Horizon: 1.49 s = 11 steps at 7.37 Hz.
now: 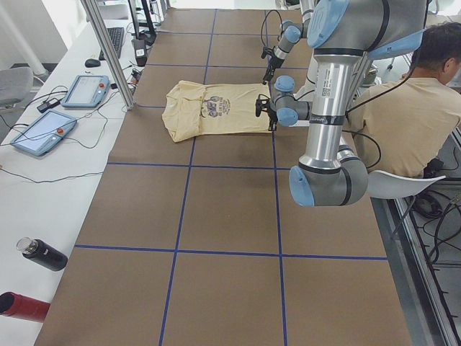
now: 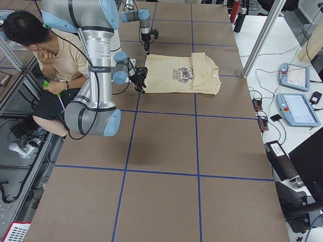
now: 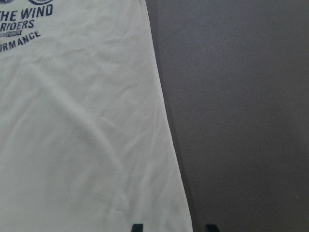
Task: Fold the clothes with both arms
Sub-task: 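Move both grippers to the shirt hem corners nearest the robot and grasp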
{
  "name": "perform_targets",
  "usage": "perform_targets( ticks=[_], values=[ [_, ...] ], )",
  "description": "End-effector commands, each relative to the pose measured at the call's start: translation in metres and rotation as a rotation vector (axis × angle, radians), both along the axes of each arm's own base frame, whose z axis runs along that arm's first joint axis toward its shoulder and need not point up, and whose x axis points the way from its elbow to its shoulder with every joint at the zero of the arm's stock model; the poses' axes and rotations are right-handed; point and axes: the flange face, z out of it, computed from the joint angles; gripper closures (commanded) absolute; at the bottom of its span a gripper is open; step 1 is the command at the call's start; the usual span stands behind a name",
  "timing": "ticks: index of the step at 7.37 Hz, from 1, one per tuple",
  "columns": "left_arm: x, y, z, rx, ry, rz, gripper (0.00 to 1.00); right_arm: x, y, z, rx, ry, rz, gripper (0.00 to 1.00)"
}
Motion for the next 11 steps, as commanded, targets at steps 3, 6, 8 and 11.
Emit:
perform_targets(
  ticks=[3, 6, 8, 11],
  values=[
    [-0.001, 0.000, 0.000, 0.000, 0.000, -0.001, 1.00, -0.004, 0.002, 0.005, 0.013, 0.019, 0.006, 0.52],
    [-0.005, 0.000, -0.005, 0.002, 0.012, -0.001, 1.00, -0.006, 0.001, 0.007, 0.018, 0.022, 0.016, 0.68],
    [-0.007, 0.001, -0.008, 0.004, 0.016, 0.000, 1.00, -0.004, 0.001, 0.010, 0.020, 0.028, 0.017, 0.70],
    [-0.010, 0.001, -0.013, 0.005, 0.025, 0.000, 1.00, -0.003, -0.001, 0.001, 0.018, 0.009, 0.023, 1.00]
  ],
)
